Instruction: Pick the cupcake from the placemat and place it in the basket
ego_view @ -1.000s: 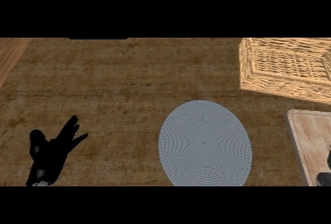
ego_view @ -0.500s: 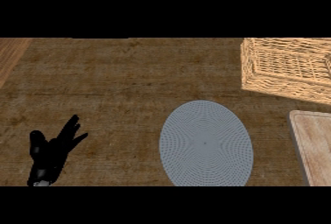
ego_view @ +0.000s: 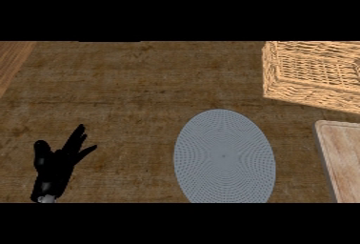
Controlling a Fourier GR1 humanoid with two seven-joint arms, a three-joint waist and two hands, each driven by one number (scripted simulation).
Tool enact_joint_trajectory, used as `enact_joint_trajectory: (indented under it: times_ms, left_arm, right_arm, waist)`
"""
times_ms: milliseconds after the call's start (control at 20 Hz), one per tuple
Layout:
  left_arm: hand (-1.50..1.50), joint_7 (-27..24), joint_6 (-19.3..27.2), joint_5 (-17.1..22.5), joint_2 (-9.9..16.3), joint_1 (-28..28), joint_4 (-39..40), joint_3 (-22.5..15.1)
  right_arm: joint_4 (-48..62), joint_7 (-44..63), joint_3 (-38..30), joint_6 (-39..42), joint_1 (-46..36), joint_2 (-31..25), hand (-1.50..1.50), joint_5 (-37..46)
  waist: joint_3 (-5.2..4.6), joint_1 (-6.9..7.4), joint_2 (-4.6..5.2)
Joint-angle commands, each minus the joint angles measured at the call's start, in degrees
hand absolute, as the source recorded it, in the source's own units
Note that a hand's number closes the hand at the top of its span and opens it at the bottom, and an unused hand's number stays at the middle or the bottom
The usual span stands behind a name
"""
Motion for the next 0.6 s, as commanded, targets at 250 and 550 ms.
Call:
enact_joint_trajectory:
  times_ms: [250,550]
  left_arm:
    - [0.0,1.9,-1.1,-0.6,-0.9,3.1,1.8,-1.3]
    - [0.0,0.3,0.1,-2.0,-3.0,2.2,5.1,-2.1]
  right_arm:
    - [12.7,-12.9,-3.3,-5.0,2.4,-1.8,1.5,-3.4]
    - [17.1,-9.9,1.7,-4.5,4.0,-8.5,1.5,5.5]
  waist:
    - [-0.75,0.28,0.58]
    - [-0.82,-0.17,0.68]
